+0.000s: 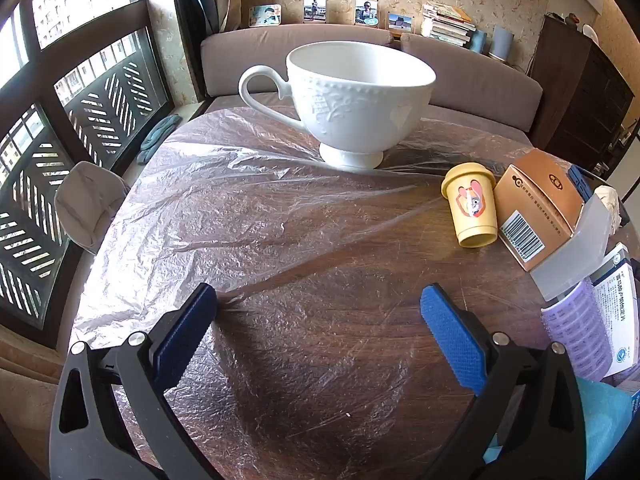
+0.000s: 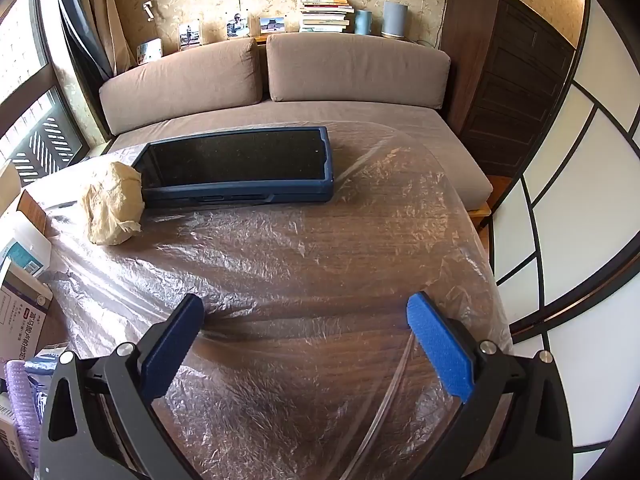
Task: Collect trash
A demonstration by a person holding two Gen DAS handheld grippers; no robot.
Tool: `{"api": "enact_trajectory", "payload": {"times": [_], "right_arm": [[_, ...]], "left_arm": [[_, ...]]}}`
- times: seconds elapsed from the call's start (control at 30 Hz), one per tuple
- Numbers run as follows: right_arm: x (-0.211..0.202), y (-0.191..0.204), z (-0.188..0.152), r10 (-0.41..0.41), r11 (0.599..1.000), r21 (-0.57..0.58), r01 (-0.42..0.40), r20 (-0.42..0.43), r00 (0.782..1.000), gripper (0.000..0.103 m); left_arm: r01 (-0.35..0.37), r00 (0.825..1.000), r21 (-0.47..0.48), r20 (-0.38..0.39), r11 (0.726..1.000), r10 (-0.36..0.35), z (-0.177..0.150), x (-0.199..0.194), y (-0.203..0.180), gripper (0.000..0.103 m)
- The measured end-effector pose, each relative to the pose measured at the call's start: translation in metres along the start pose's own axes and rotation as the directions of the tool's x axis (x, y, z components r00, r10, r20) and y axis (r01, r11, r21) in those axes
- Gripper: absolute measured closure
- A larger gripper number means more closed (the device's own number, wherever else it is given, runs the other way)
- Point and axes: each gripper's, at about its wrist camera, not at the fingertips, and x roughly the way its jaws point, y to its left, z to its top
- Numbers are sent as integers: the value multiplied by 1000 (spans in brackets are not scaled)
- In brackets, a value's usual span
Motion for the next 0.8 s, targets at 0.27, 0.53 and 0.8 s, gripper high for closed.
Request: {"api": "enact_trajectory", "payload": {"times": [0.27,0.53,0.8], "right_arm": [[-1,0,0,1,1000,0,-1,0,1000,4],[-1,0,0,0,1000,0,0,0,1000,4],[-1,0,0,1,1000,1,-1,0,1000,4]], "left_arm": [[-4,1000,3,3,1000,4,0,0,0,1],[-3,1000,2,3,1000,3,0,0,0,1],[-3,1000,2,3,1000,3,0,0,0,1]]}}
